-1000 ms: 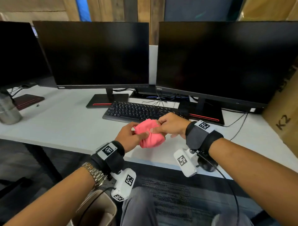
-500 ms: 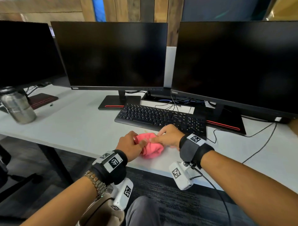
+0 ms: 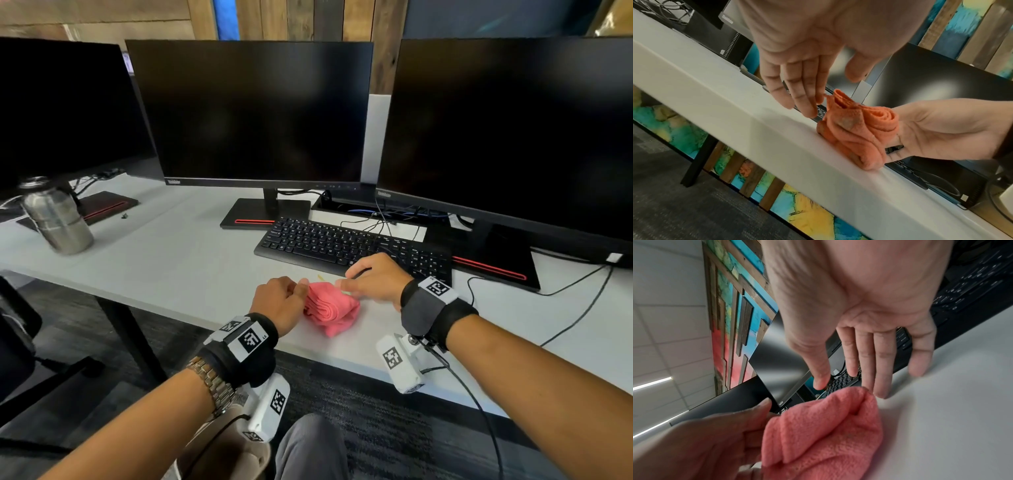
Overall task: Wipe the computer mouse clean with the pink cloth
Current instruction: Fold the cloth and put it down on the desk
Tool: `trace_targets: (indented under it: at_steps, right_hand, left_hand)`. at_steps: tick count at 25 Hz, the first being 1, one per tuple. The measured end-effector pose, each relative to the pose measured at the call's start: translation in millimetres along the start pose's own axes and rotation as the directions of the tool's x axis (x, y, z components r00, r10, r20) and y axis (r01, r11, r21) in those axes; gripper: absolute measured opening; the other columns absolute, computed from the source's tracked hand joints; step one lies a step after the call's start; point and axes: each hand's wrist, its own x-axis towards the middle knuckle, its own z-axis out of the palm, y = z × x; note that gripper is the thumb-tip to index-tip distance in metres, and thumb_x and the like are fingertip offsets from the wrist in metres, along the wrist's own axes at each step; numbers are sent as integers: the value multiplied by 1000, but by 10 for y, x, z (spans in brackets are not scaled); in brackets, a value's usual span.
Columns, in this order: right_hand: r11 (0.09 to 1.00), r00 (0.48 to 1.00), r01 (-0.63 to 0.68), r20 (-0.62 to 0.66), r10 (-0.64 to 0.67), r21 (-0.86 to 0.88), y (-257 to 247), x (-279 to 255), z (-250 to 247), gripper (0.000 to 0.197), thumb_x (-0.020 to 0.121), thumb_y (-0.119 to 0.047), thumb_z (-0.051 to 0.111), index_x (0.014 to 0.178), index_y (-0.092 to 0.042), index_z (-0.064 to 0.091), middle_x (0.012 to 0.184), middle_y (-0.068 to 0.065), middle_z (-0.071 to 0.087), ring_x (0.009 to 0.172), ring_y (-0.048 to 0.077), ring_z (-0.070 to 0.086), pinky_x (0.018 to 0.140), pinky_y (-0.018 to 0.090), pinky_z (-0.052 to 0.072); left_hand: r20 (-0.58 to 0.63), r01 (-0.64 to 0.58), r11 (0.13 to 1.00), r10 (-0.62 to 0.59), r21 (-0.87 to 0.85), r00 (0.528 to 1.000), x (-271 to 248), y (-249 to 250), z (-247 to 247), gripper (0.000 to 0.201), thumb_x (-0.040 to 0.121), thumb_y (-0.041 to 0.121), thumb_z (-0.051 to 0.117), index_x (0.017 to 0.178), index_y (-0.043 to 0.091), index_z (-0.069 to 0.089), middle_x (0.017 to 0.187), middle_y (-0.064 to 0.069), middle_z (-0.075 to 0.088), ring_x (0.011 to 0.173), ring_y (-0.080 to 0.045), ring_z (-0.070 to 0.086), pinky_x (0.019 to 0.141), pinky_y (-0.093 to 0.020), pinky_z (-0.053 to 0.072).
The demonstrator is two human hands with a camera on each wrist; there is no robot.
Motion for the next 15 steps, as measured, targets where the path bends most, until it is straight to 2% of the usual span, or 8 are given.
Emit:
trace_targets:
  at_steps: [2, 5, 7, 8, 10, 12, 14, 15]
  right_hand:
    - [999, 999, 28, 15, -28, -24, -10, -44, -38, 39, 76, -33, 85, 101, -6, 74, 86, 3, 71, 73, 17, 69, 50, 14, 46]
    - [996, 998, 61, 35, -59, -70, -33, -133, -71, 42, 75, -40, 84, 104, -11, 76, 99, 0, 73, 95, 17, 69, 81, 29, 56]
    - [994, 996, 80, 45, -76, -80, -57, -232, -129, 44, 75, -41, 84, 107, -12, 75, 107, 1, 73, 103, 17, 69, 94, 35, 55]
    - [993, 995, 89, 42, -86, -81, -65, -291, -178, 44, 75, -39, 85, 108, -11, 75, 108, 1, 74, 104, 18, 69, 96, 36, 55]
    - [991, 995, 98, 11, -98, -85, -66, -416, -317, 38, 75, -33, 85, 105, -11, 76, 103, 2, 75, 101, 19, 71, 94, 37, 56]
    - [991, 995, 87, -36, -91, -105, -34, -556, -490, 31, 76, -26, 84, 102, -11, 75, 94, 4, 77, 94, 21, 74, 76, 32, 59]
    - [985, 995, 64, -61, -75, -162, 39, -741, -667, 22, 79, -21, 81, 97, -11, 75, 86, 8, 78, 85, 22, 76, 56, 22, 50]
    - [982, 995, 51, -70, -65, -184, 100, -835, -760, 17, 80, -19, 79, 94, -11, 75, 84, 9, 78, 83, 22, 76, 52, 19, 48]
  left_hand:
    - [-1, -7, 1000, 7, -18, 1000, -30, 84, -8, 44, 100, 41, 43, 114, 6, 65, 112, -12, 70, 108, -30, 62, 85, -29, 43]
    - [14, -21, 997, 22, -68, 1000, -122, 228, -22, 51, 100, 43, 43, 137, 10, 53, 137, -12, 59, 125, -27, 55, 103, -31, 39]
    - [20, -23, 993, 26, -115, 999, -195, 327, -42, 55, 100, 44, 43, 144, 12, 47, 144, -14, 52, 132, -27, 49, 107, -31, 35]
    - [26, -30, 990, 34, -136, 999, -230, 381, -60, 56, 100, 45, 43, 145, 13, 45, 145, -14, 51, 133, -27, 48, 107, -31, 34]
    - [25, -56, 988, 60, -142, 998, -303, 502, -80, 56, 99, 46, 42, 145, 15, 45, 146, -13, 50, 133, -27, 48, 108, -33, 35]
    - [32, -94, 986, 99, -137, 995, -372, 623, -60, 54, 99, 46, 43, 143, 14, 47, 144, -11, 53, 128, -26, 53, 106, -30, 38]
    - [41, -142, 980, 149, -141, 988, -452, 746, 34, 50, 99, 44, 43, 135, 10, 54, 133, -5, 59, 108, -19, 63, 94, -18, 44]
    - [54, -162, 974, 172, -157, 984, -496, 815, 104, 46, 99, 43, 44, 129, 11, 57, 126, -1, 62, 98, -16, 66, 90, -17, 47]
